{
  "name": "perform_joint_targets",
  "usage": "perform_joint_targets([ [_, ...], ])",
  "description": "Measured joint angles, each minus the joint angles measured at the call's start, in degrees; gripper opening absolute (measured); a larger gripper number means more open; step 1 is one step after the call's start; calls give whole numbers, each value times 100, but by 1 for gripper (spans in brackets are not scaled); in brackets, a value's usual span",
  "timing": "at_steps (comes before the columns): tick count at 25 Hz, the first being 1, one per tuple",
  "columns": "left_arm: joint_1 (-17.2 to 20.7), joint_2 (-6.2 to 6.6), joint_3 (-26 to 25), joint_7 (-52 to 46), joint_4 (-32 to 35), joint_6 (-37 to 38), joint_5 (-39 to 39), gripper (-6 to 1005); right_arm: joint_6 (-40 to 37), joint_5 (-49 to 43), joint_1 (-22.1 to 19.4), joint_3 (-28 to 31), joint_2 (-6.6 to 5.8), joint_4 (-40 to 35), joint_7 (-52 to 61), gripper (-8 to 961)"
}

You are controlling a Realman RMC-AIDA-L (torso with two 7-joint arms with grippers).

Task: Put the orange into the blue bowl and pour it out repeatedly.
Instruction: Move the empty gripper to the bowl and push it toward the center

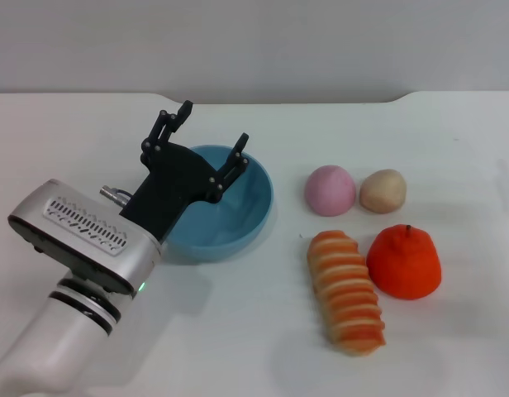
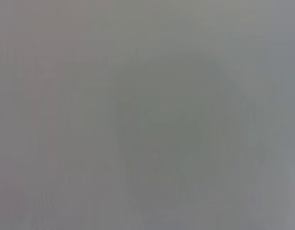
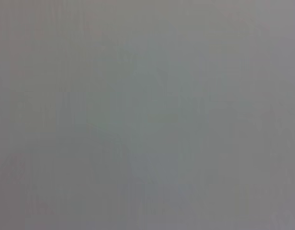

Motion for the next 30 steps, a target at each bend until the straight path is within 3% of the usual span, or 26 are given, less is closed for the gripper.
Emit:
perform_joint_targets([
  [12,12,4,-26,-117,100,98,-69,807,0,26,49,6,-5,-2,-3,609],
  [18,-16,81,-388,-299,615,971,-336,808,13,29,34,9,-4,31,-5,608],
  [21,-30,198,-1242,-228,1520,2340,-121,808,17,27,10,9,0,36,-6,608],
  [23,-25,241,-1465,-214,1755,2753,38,808,14,25,4,9,2,36,-7,608],
  [24,-21,319,-2078,-159,2381,3917,404,808,12,19,-1,9,5,36,-7,608],
  [25,-21,319,-2078,-159,2381,3917,404,808,11,11,-5,9,5,36,-7,608],
  [27,-21,344,-2775,-33,3004,5264,644,808,9,4,-10,9,5,36,-8,608],
  [30,-35,267,-3746,417,3707,6949,733,809,1,3,-14,9,1,33,-8,608],
])
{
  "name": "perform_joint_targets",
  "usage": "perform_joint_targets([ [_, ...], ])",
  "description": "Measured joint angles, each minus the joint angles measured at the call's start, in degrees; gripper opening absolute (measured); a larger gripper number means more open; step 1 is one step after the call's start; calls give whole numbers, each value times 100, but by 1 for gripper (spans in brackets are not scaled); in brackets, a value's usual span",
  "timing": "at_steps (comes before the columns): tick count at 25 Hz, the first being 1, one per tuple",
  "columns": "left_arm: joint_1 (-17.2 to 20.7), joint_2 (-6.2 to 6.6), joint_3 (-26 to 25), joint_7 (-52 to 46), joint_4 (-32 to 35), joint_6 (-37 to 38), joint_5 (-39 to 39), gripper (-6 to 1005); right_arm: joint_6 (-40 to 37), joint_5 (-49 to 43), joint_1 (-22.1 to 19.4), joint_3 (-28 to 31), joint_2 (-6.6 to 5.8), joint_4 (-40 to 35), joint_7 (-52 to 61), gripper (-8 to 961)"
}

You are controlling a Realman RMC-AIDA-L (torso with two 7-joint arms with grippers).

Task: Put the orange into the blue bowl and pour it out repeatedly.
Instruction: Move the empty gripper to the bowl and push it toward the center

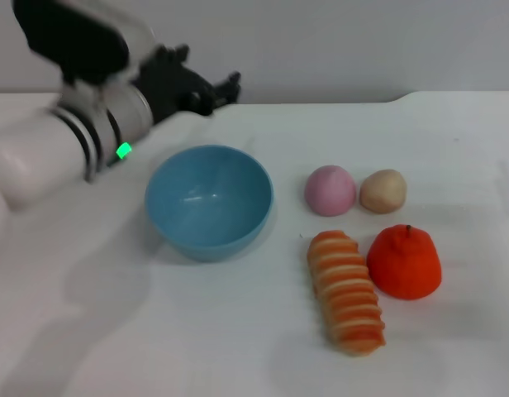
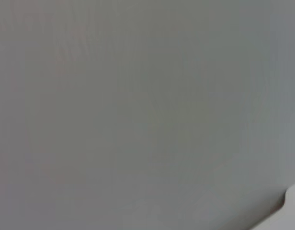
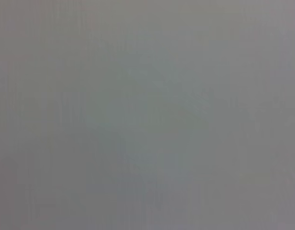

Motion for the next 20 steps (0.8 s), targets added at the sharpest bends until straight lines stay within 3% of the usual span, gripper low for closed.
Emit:
perform_joint_targets([
  [3,-83,-126,-854,599,486,1401,5,809,-5,0,0,0,-9,-20,0,608],
  [7,-491,-132,-1858,800,675,3079,-45,798,-9,18,0,0,-13,-34,0,608],
  [8,-751,-133,-2372,810,520,3794,-61,797,-9,21,6,0,-14,-39,0,607],
  [13,-972,-139,-2814,820,299,4477,-56,795,-10,24,14,21,-15,-41,0,607],
  [20,-998,-144,-2849,830,-155,4507,-44,796,32,30,52,59,-14,-43,0,607],
])
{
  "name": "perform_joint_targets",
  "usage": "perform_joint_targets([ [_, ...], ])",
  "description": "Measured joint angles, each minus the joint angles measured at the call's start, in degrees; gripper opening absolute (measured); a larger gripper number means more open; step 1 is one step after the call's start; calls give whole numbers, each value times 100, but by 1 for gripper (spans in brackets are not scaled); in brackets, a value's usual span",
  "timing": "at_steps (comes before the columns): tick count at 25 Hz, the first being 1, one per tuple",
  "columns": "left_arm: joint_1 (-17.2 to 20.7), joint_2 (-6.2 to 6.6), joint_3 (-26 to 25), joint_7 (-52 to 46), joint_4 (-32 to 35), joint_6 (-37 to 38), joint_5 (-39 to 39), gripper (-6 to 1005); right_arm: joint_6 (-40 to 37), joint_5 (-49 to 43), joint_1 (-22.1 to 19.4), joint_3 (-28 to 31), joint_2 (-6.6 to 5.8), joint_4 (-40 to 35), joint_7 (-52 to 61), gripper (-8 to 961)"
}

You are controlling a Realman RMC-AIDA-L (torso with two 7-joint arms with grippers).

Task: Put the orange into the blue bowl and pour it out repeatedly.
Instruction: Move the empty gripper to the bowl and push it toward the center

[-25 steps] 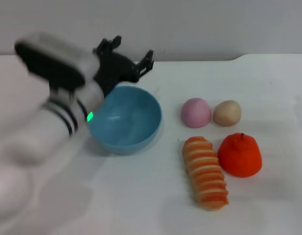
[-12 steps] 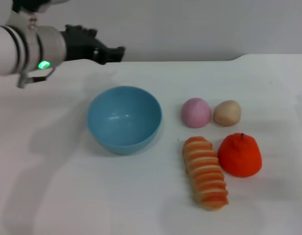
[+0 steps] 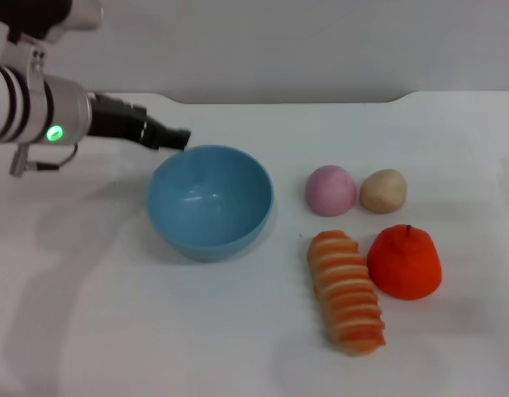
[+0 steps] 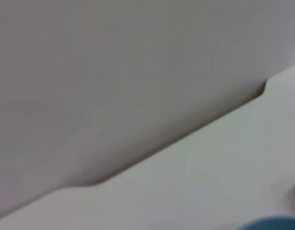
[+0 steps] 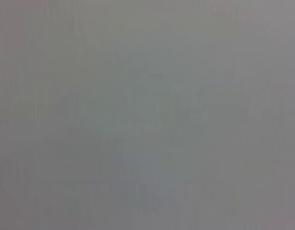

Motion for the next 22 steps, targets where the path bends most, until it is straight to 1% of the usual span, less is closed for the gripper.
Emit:
perform_joint_targets([
  [5,-128,-6,6,2,-553,-71,0,790,14,3,11,3,0,-4,0,607],
  [11,-148,-22,27,6,-816,-273,-23,768,19,4,18,8,0,-9,0,607],
  [15,-209,-22,56,-19,-1187,-414,-27,754,21,10,18,11,-5,-9,0,606],
  [22,-276,-20,55,2,-1569,-489,-33,729,22,11,18,12,2,5,0,606],
])
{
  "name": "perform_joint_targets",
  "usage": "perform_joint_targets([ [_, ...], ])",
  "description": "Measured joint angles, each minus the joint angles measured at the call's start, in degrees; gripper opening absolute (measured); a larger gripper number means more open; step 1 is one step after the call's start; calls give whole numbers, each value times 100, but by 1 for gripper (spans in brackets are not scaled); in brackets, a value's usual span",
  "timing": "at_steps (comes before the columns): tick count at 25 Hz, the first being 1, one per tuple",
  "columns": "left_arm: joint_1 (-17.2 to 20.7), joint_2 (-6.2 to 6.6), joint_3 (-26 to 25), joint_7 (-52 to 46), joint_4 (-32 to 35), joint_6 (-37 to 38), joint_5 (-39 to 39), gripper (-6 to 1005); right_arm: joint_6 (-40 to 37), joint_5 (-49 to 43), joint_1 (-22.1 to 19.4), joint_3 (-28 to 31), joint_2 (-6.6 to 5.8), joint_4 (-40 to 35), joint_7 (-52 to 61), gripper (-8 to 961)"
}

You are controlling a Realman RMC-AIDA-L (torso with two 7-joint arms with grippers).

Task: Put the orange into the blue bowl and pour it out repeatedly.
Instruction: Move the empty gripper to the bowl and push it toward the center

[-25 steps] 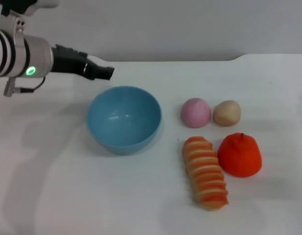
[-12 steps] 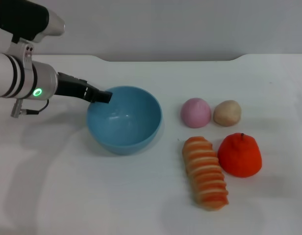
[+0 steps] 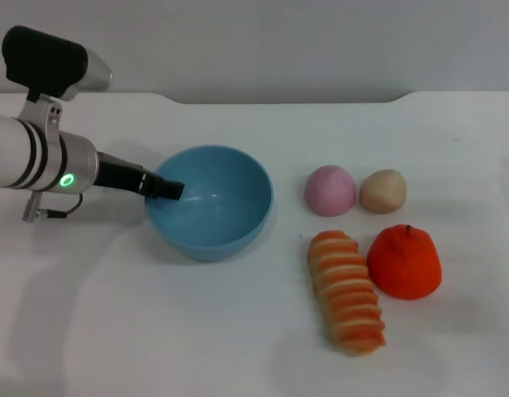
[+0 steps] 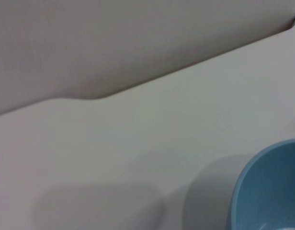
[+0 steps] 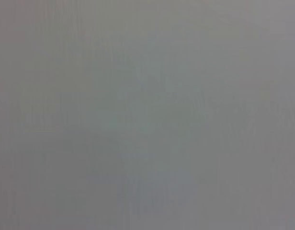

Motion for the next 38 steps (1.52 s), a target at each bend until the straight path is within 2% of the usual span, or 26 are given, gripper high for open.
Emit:
perform_joint_targets([
  [4,-85,2,-3,6,-215,-10,-2,714,7,0,-8,0,-1,21,0,606],
  [16,-117,0,207,85,-198,34,-118,671,26,0,-52,0,2,31,0,605],
  [22,-61,-5,220,81,-153,2,-132,432,58,0,-66,20,-2,40,37,605],
  [30,-35,-26,349,70,-116,33,-172,18,70,0,-71,52,-2,40,53,605],
  [34,-24,-14,372,79,20,134,-184,11,113,-11,-72,47,-10,34,573,605],
  [35,-20,-4,372,81,98,168,-178,9,282,-124,-78,-23,-46,-102,1233,605],
  [36,-23,6,368,83,194,211,-163,7,282,-124,-78,-23,-46,-102,1233,605],
  [38,-49,25,342,84,396,303,-107,3,556,-441,-80,-134,-76,-467,1954,605],
])
